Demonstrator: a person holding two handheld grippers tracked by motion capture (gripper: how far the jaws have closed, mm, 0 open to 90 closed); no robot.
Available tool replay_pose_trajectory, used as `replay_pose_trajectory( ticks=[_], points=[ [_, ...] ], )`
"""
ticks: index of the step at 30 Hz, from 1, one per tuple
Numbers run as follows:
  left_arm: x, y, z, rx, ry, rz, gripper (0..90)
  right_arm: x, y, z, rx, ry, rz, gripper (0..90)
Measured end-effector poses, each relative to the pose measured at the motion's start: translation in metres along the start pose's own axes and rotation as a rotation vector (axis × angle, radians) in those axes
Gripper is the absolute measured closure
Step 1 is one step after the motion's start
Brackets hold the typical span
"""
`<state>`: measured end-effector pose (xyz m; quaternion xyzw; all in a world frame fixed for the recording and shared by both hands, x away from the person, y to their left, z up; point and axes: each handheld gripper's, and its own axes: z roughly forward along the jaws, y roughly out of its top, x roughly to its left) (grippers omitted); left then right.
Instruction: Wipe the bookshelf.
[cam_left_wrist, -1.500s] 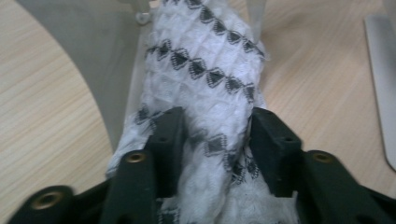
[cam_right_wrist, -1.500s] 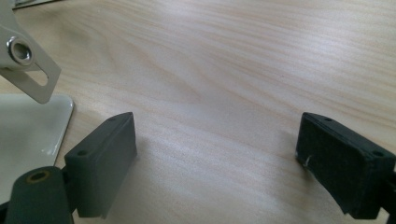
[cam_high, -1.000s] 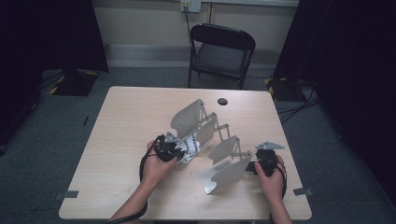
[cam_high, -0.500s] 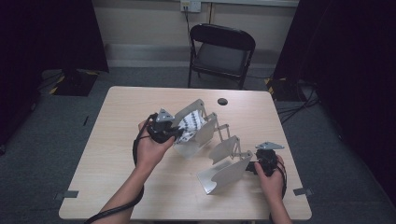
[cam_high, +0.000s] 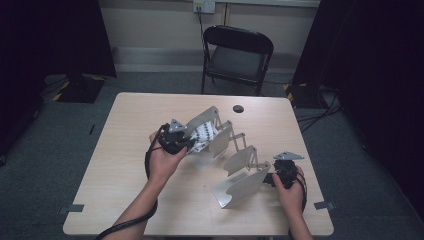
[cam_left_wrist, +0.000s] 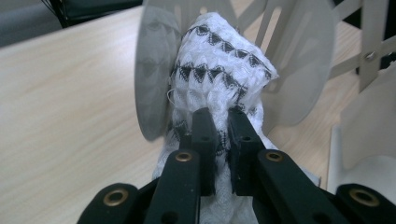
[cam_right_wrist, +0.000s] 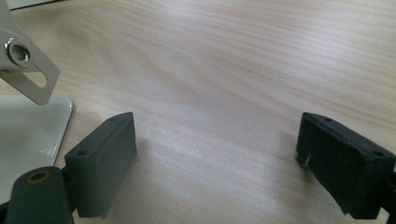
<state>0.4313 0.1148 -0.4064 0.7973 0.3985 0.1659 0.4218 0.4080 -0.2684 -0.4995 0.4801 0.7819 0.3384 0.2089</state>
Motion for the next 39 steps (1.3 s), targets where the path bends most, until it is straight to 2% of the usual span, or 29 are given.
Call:
replay_pose_trajectory(
  ticks=[4,16,19,26,31,35,39],
  points=[
    [0.001,-0.014,0.011,0.017,0.004,-0.021,83.3,0.0,0.0,0.0,0.0,0.0,0.0,11.6],
    [0.002,-0.045,0.034,0.092,0.006,-0.038,83.3,0.0,0.0,0.0,0.0,0.001,-0.001,11.6],
    [0.002,-0.051,0.038,0.113,0.004,-0.04,83.3,0.0,0.0,0.0,0.0,0.001,-0.001,11.6],
    [0.0,-0.057,0.043,0.128,-0.005,-0.044,83.2,0.0,0.0,0.0,0.0,0.001,-0.001,11.6],
    [-0.003,-0.046,0.033,0.116,-0.017,-0.025,83.2,0.0,0.0,0.0,0.0,0.001,-0.001,11.6],
    [-0.007,-0.022,0.013,0.066,-0.025,0.002,83.3,0.0,0.0,0.0,0.0,0.001,-0.001,11.6],
    [-0.011,0.009,-0.007,-0.014,-0.029,0.028,83.3,0.0,0.0,0.0,0.0,0.0,0.0,11.6]
  ],
)
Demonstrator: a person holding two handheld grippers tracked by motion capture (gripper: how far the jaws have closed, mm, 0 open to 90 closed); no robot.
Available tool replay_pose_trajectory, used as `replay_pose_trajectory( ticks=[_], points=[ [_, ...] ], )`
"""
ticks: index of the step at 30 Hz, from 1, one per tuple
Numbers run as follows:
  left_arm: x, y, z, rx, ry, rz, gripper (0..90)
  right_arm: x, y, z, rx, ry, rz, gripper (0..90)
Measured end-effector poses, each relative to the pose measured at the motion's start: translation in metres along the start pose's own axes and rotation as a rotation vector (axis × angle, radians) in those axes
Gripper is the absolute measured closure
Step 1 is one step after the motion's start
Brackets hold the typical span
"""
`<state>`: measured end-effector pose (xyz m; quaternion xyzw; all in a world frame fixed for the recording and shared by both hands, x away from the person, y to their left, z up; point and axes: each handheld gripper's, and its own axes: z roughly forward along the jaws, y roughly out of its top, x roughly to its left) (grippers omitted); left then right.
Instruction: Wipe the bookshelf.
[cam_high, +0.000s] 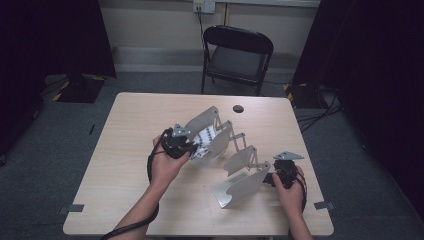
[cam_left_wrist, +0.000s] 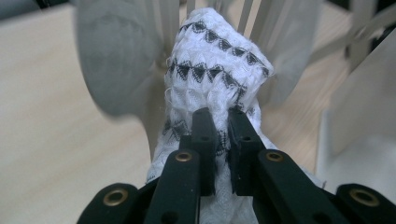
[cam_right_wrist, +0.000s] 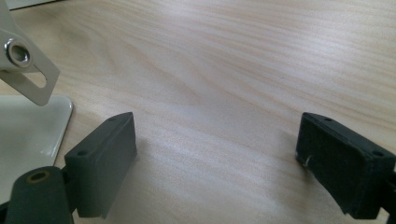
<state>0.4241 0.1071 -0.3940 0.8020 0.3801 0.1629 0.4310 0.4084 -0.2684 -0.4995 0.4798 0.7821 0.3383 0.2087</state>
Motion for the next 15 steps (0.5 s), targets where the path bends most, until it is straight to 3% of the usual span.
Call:
replay_pose_trajectory(
  ticks=[3,7,10,15],
  points=[
    [0.001,0.024,-0.014,-0.069,0.016,0.015,83.3,0.0,0.0,0.0,0.0,0.0,-0.001,11.6],
    [0.005,0.035,-0.014,-0.088,0.034,0.016,83.2,0.0,0.0,0.0,0.0,0.0,-0.001,11.6],
    [0.007,0.03,-0.003,-0.063,0.039,0.007,83.2,0.0,0.0,0.0,0.0,0.0,-0.001,11.6],
    [0.006,0.007,0.016,-0.01,0.039,-0.008,83.2,0.0,0.0,0.0,0.0,0.0,-0.001,11.6]
  ],
)
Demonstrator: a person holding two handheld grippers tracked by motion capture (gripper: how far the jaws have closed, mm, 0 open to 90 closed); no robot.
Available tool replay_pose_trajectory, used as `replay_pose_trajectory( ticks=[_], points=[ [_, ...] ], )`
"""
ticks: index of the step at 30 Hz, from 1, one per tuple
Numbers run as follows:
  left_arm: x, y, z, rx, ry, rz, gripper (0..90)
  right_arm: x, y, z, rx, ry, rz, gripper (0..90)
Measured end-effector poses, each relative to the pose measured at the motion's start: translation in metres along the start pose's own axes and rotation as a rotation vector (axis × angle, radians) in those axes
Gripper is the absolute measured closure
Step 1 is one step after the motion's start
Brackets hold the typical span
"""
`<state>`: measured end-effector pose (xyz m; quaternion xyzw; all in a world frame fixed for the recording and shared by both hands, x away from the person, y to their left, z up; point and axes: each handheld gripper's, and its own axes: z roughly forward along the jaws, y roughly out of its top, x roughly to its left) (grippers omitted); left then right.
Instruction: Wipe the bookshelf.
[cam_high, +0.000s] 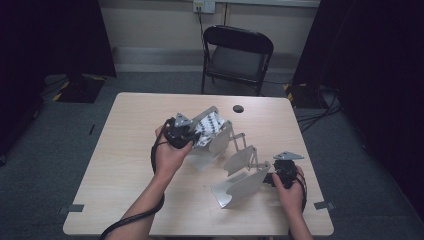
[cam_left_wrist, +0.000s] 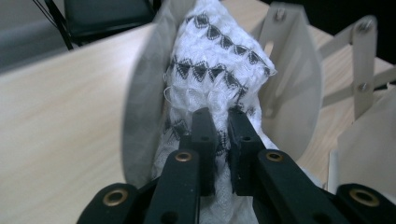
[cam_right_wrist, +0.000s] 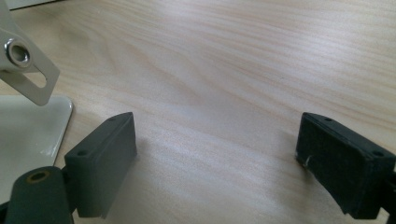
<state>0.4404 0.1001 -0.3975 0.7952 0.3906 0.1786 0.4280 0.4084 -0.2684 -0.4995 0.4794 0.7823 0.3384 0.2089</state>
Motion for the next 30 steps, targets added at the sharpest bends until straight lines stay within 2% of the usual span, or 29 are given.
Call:
replay_pose_trajectory(
  ticks=[2,5,11,14,22,24,28,30],
  points=[
    [0.001,-0.01,0.007,0.016,-0.001,-0.024,83.2,0.0,0.0,0.0,0.001,0.0,0.002,11.6],
    [0.002,-0.023,0.015,0.048,0.007,-0.035,83.2,0.0,0.0,0.0,0.001,0.0,0.001,11.6],
    [-0.002,-0.046,0.032,0.083,-0.002,-0.052,83.1,0.0,0.0,0.0,0.001,0.0,0.001,11.6],
    [-0.005,-0.054,0.04,0.114,-0.016,-0.044,83.0,0.0,0.0,0.0,0.001,0.0,0.001,11.6],
    [-0.011,-0.065,0.048,0.142,-0.045,-0.017,81.0,0.0,0.0,0.0,0.001,0.0,0.001,11.6],
    [-0.012,-0.066,0.049,0.137,-0.047,-0.002,78.0,0.0,0.0,0.0,0.001,0.0,0.001,11.6],
    [-0.015,-0.067,0.05,0.127,-0.07,0.016,63.5,0.0,0.0,0.0,0.001,0.0,0.001,11.6],
    [-0.016,-0.069,0.051,0.125,-0.074,0.024,60.3,0.0,0.0,0.0,0.001,0.0,0.001,11.6]
  ],
)
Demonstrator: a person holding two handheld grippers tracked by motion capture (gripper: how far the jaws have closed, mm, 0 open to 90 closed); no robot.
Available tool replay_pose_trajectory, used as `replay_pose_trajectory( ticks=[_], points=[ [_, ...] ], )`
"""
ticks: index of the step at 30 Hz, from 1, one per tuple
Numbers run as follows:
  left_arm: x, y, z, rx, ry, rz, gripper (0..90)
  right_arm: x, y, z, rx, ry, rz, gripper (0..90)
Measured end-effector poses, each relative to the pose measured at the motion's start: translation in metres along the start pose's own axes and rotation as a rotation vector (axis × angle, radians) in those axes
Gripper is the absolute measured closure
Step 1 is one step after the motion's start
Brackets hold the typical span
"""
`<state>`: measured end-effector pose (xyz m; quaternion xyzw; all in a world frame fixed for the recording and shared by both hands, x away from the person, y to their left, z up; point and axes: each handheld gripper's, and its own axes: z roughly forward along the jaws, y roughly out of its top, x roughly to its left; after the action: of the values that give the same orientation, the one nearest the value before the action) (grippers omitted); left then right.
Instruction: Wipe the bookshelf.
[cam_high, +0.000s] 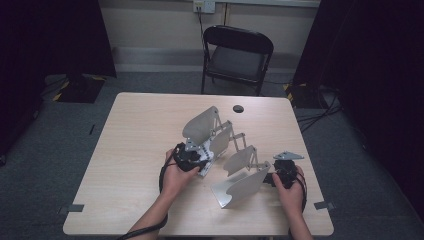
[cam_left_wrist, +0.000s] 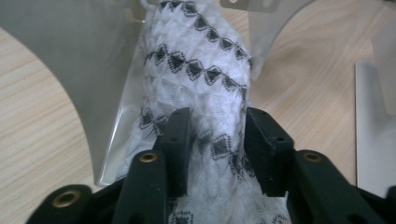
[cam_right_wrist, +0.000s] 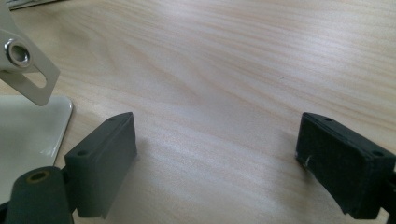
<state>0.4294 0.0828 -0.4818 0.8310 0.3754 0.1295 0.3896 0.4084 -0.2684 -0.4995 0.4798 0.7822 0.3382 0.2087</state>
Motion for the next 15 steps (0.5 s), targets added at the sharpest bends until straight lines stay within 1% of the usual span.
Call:
replay_pose_trajectory(
  ticks=[1,2,4,5,6,8,10,11,12,13,15],
  points=[
    [0.0,-0.001,0.002,-0.003,-0.007,-0.007,58.6,0.0,0.0,0.0,0.0,0.0,0.0,11.6],
    [0.0,-0.001,0.002,0.006,-0.005,0.004,57.7,0.0,0.0,0.0,0.0,0.0,0.0,11.6],
    [-0.001,-0.001,0.004,0.012,0.004,0.034,59.5,0.0,0.0,0.0,0.0,0.0,0.0,11.6],
    [-0.001,-0.001,0.004,0.017,0.006,0.048,61.6,0.0,0.0,0.0,0.0,0.0,0.0,11.6],
    [-0.002,-0.002,0.004,0.017,0.018,0.068,63.8,0.0,0.0,0.0,0.0,0.0,0.0,11.6],
    [-0.001,-0.003,0.003,0.028,0.023,0.083,69.9,0.0,0.0,0.0,0.0,0.0,0.0,11.6],
    [0.0,-0.003,0.001,0.034,0.01,0.06,76.6,0.0,0.0,0.0,0.0,0.0,0.0,11.6],
    [0.0,-0.002,0.0,0.036,0.006,0.056,79.1,0.0,0.0,0.0,0.0,0.0,0.0,11.6],
    [0.0,-0.002,-0.002,0.045,0.0,0.041,80.8,0.0,0.0,0.0,0.0,0.0,0.0,11.6],
    [0.0,-0.001,-0.004,0.059,-0.001,0.044,82.1,0.0,0.0,0.0,0.0,0.0,0.0,11.6],
    [-0.001,0.0,-0.008,0.057,-0.012,0.027,83.1,0.0,0.0,0.0,0.0,0.0,0.0,11.6]
  ],
)
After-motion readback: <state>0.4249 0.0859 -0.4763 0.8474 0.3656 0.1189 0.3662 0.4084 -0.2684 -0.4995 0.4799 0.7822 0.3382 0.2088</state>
